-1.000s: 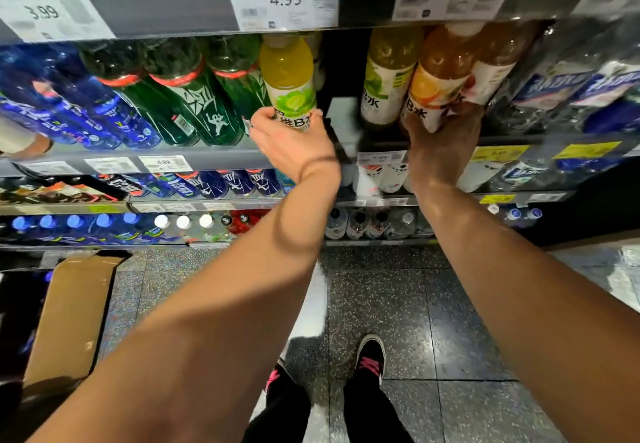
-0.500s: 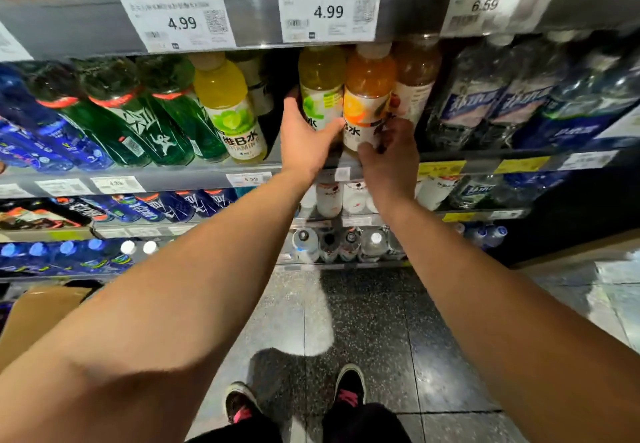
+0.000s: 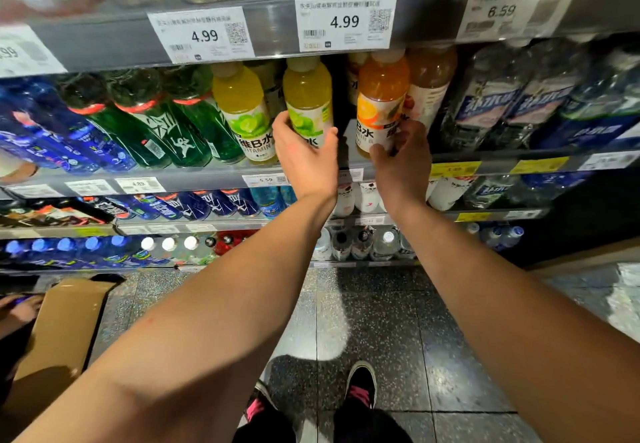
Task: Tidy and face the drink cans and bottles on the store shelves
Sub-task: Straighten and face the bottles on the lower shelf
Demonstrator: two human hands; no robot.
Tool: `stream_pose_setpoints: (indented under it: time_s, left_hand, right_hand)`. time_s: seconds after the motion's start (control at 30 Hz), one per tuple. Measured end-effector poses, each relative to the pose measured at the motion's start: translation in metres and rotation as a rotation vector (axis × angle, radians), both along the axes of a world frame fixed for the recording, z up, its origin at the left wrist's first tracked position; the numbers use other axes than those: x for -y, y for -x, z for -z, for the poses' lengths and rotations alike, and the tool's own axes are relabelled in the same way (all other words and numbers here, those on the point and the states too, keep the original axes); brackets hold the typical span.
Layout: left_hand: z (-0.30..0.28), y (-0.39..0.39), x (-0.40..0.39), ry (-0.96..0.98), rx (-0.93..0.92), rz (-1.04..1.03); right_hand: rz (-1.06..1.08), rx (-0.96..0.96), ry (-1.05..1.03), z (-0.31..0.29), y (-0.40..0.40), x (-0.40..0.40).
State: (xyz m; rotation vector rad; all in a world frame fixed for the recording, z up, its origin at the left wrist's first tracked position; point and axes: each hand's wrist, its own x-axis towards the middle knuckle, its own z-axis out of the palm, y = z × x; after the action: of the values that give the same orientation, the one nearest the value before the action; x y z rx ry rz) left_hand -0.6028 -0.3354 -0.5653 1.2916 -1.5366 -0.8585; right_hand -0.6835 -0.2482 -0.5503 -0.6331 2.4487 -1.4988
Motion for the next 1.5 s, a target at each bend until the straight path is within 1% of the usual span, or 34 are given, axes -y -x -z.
stream_pose_setpoints:
  time_s: [0.07, 0.17, 0.23, 0.33, 0.4, 0.47, 0.53, 0.6, 0.7, 0.83, 0.9, 1.0, 1.1, 1.17, 1.23, 1.3, 1.33, 1.4, 1.5]
  left_hand:
    - [-0.002, -0.002, -0.003, 0.025, 0.03, -0.11]
    - [-0.004, -0.001, -0.007, 0.059, 0.141, -0.231]
    - [-0.004, -0.001, -0.007, 0.059, 0.197, -0.274]
    - [-0.004, -0.003, -0.005, 0.053, 0.207, -0.303]
    - [-0.007, -0.001, -0.007, 0.045, 0.177, -0.305]
    - [-0.009, 0.002, -0.008, 0.038, 0.129, -0.308]
    - [-0.009, 0.005, -0.006, 0.025, 0.109, -0.287]
    - [-0.004, 0.006, -0.006, 0.009, 0.124, -0.239]
    - [0.002, 0.002, -0.006, 0.013, 0.165, -0.173]
    - [-0.005, 0.004, 0.004, 0.13, 0.219, -0.045]
    - [-0.011, 0.01, 0.013, 0.16, 0.337, 0.026]
    - [-0.014, 0.023, 0.029, 0.074, 0.573, 0.106]
    - [-0.009, 0.033, 0.044, 0.052, 0.811, 0.142]
    - [-0.006, 0.037, 0.051, 0.069, 0.927, 0.156]
    - [-0.005, 0.038, 0.056, 0.077, 0.997, 0.17]
    - [-0.008, 0.037, 0.055, 0.047, 0.993, 0.174]
    - [-0.011, 0.036, 0.053, 0.021, 0.959, 0.162]
    - [-0.015, 0.032, 0.042, -0.017, 0.851, 0.114]
    - [-0.015, 0.02, 0.016, -0.009, 0.723, 0.049]
  right_hand:
    - [-0.008, 0.019, 0.014, 0.002, 0.001, -0.002]
    - [0.0, 0.086, 0.056, 0.002, 0.003, -0.003]
    - [-0.002, 0.091, 0.068, 0.003, 0.002, -0.003]
    - [0.003, 0.076, 0.066, 0.005, 0.002, -0.001]
    - [0.041, 0.015, 0.083, 0.005, 0.003, -0.001]
    - [0.053, -0.142, 0.131, 0.005, 0.0, 0.001]
    - [-0.063, -0.221, 0.188, -0.001, -0.015, 0.007]
    - [-0.15, -0.234, 0.239, -0.005, -0.031, 0.018]
    - [-0.109, -0.184, 0.268, 0.001, -0.035, 0.029]
    - [-0.093, -0.174, 0.256, 0.009, -0.031, 0.021]
    - [-0.092, -0.196, 0.249, 0.011, -0.029, 0.013]
    - [-0.108, -0.171, 0.241, 0.018, -0.025, 0.002]
    - [-0.119, -0.136, 0.215, 0.026, -0.025, -0.007]
    - [-0.122, -0.101, 0.212, 0.028, -0.024, -0.012]
    - [-0.117, -0.099, 0.212, 0.029, -0.022, -0.016]
    - [-0.105, -0.084, 0.215, 0.029, -0.022, -0.018]
    - [-0.093, -0.07, 0.218, 0.029, -0.021, -0.019]
    - [-0.072, -0.036, 0.223, 0.027, -0.02, -0.018]
    - [-0.06, -0.012, 0.222, 0.021, -0.017, -0.015]
